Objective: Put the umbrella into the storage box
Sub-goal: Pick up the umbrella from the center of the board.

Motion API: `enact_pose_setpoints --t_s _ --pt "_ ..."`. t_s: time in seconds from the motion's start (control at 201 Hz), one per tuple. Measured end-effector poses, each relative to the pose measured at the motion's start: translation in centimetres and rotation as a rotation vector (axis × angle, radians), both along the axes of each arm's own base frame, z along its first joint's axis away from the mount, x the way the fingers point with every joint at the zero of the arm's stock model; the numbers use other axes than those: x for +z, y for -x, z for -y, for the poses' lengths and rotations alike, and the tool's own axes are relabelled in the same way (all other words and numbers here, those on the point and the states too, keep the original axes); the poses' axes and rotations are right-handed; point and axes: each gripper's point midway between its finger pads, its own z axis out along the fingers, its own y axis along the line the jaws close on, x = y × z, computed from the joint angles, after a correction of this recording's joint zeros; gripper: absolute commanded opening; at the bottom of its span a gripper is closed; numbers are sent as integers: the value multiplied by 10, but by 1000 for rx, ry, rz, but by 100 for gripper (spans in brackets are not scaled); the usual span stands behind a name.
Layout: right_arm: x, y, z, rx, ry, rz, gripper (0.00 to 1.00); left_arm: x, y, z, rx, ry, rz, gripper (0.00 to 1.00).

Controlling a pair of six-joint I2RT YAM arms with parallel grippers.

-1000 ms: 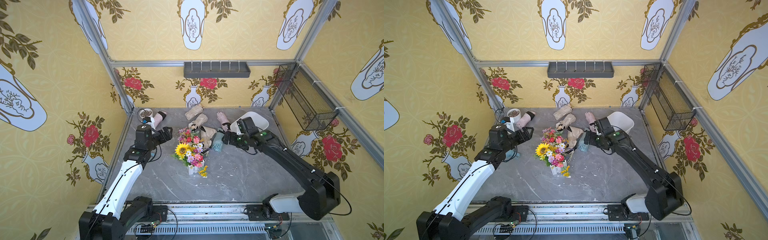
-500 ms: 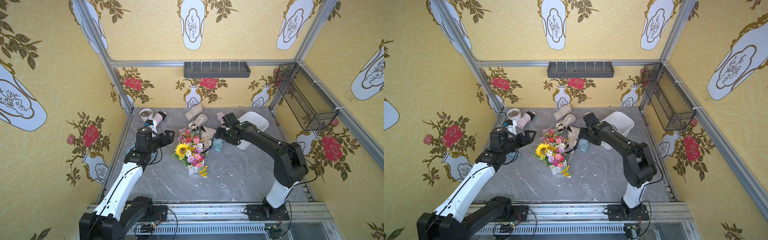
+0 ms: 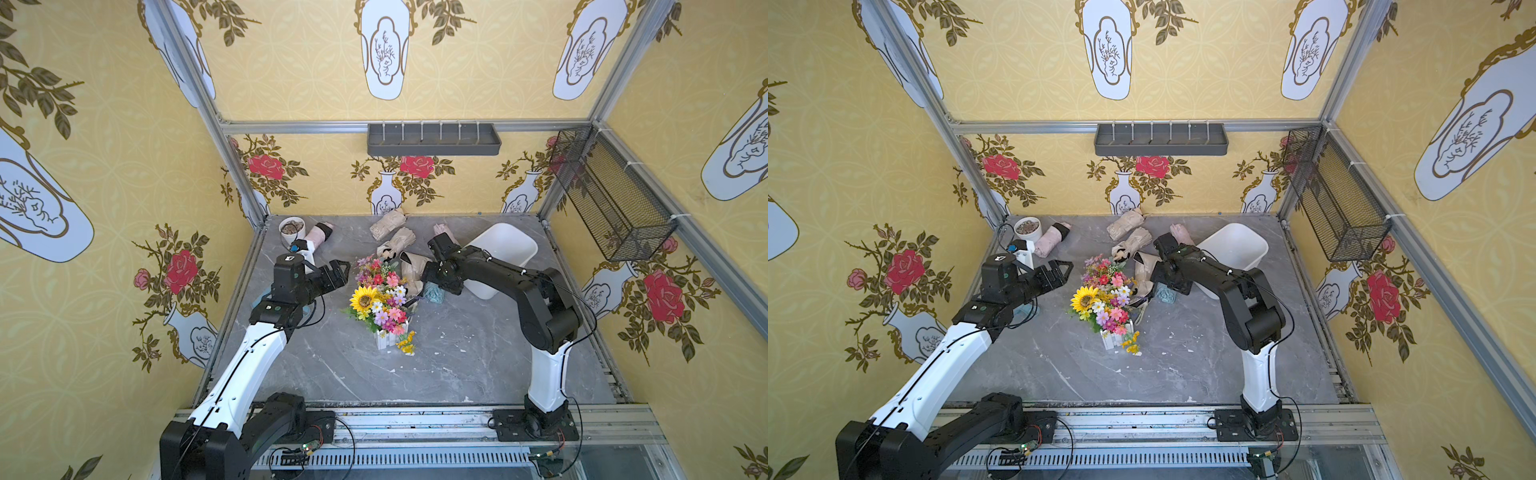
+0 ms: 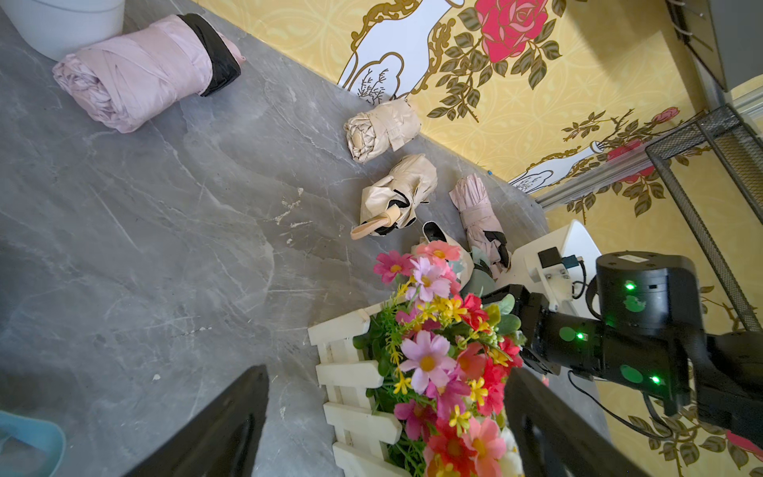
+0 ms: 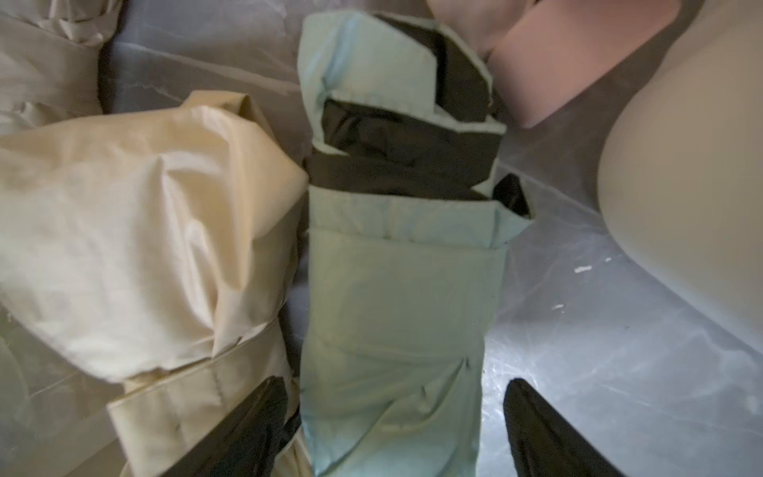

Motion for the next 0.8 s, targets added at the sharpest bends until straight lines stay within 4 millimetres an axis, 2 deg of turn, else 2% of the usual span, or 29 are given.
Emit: enact_pose_setpoints --t_s 0.229,0.383,0.463,0.577,0.692,0.796 --pt "-10 -9 2 -15 32 1 80 14 -3 1 -2 4 26 94" --pt "-14 -11 3 -3 40 -2 56 30 -6 1 -4 8 58 94" --pt "-11 -10 5 1 46 1 47 41 -7 2 -5 14 82 94" --pt "8 -8 5 5 37 31 35 60 -8 4 -9 42 112 93" --pt "37 -3 1 21 20 80 35 74 -9 10 -30 61 127 92" --pt "66 3 -2 47 1 130 35 82 -10 25 -74 67 123 92"
